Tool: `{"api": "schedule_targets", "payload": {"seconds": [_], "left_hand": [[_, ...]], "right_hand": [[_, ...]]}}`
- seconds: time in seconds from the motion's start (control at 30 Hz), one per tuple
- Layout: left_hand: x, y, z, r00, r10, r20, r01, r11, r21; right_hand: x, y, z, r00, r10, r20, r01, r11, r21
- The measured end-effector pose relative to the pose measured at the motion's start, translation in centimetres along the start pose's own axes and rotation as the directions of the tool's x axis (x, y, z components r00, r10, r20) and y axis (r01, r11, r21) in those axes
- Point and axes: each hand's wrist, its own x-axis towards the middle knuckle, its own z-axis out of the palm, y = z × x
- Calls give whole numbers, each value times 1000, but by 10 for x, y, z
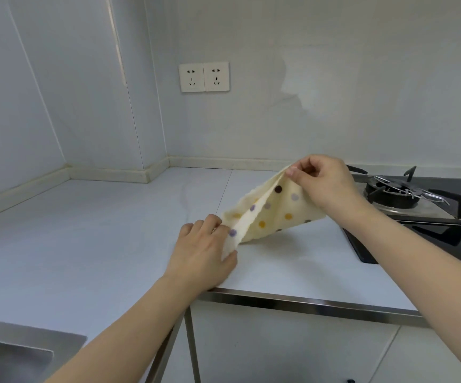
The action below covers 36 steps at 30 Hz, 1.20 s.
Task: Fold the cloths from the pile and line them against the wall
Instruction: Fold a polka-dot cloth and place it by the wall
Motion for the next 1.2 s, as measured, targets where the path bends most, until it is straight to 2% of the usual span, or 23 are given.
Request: {"api": "schedule_targets", "payload": {"seconds": [0.1, 0.23, 0.33, 0.47, 0.6, 0.7, 0.97, 1.13, 1.2], "left_hand": [[3, -5, -8, 998, -20, -55, 15, 996, -89], [8, -15, -31, 991, -109, -78, 83, 956, -280], [13, -23, -43, 988, -145, -48, 124, 945, -302], [21, -29, -63, 979, -192, 75, 206, 881, -427], [27, -35, -79, 952, -306, 1, 279, 869, -407], [28, -36, -85, 941, -339, -20, 298, 853, -430], [28, -34, -86, 956, -290, -31, 243, 849, -468], [27, -33, -82, 960, -267, -80, 206, 873, -442], [24, -30, -82, 971, -232, -56, 189, 891, -413]], "right_hand": [[7, -15, -3, 995, -84, -56, 81, 995, -49], [9, -24, -6, 987, -141, -82, 140, 990, -14], [6, -21, -9, 989, -135, -61, 133, 990, -40], [2, -10, -15, 994, -102, -43, 100, 994, -35], [-4, -4, -21, 996, -60, 72, 53, 993, 102], [-10, -4, -21, 991, -49, 124, 26, 983, 182], [-17, -5, -20, 997, -27, 75, 1, 947, 322], [-20, -4, -20, 997, -60, 39, 47, 962, 271], [-20, -6, -19, 998, -57, 8, 53, 965, 259]]}}
